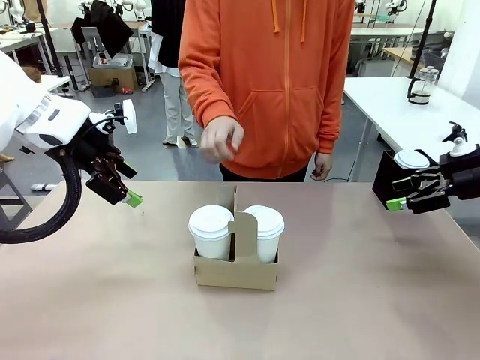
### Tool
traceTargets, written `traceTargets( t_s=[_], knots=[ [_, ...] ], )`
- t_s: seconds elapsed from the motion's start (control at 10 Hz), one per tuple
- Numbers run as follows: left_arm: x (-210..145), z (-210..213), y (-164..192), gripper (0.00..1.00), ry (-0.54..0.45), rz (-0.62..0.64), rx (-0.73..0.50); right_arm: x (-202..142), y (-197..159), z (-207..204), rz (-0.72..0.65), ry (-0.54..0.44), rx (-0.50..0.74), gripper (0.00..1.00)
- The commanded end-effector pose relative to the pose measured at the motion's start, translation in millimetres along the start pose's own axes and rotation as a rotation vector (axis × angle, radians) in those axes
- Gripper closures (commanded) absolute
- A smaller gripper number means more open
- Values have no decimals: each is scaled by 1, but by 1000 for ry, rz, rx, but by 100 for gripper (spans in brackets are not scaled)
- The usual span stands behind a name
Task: Pour a drink into a cup and package it in a carrier.
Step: Insert the held 600 ml Paper Cup into the Cup Carrier.
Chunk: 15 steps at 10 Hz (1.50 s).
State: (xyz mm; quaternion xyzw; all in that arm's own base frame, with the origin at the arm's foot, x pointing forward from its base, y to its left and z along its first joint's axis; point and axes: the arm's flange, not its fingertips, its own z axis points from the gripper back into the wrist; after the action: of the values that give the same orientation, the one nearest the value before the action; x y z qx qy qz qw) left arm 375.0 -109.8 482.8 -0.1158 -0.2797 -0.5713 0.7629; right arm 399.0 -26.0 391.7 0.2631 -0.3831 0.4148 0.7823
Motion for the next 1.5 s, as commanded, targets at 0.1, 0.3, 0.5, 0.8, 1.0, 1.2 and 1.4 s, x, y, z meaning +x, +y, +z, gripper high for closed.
traceTargets(
  t_s=[0.1,0.3,0.5,0.8,1.0,1.2,1.4],
  knots=[
    [1,0,0,0,-10,17,-8,1,-1,1,10,-1,5,0],
    [1,0,0,0,-10,17,-8,1,-1,1,10,-1,5,0],
    [1,0,0,0,-10,17,-8,1,-1,1,10,-1,5,0],
    [1,0,0,0,-10,17,-8,1,-1,1,10,-1,5,0],
    [1,0,0,0,-10,17,-8,1,-1,1,10,-1,5,0],
    [1,0,0,0,-10,17,-8,1,-1,1,10,-1,5,0],
    [1,0,0,0,-10,17,-8,1,-1,1,10,-1,5,0]
  ],
)
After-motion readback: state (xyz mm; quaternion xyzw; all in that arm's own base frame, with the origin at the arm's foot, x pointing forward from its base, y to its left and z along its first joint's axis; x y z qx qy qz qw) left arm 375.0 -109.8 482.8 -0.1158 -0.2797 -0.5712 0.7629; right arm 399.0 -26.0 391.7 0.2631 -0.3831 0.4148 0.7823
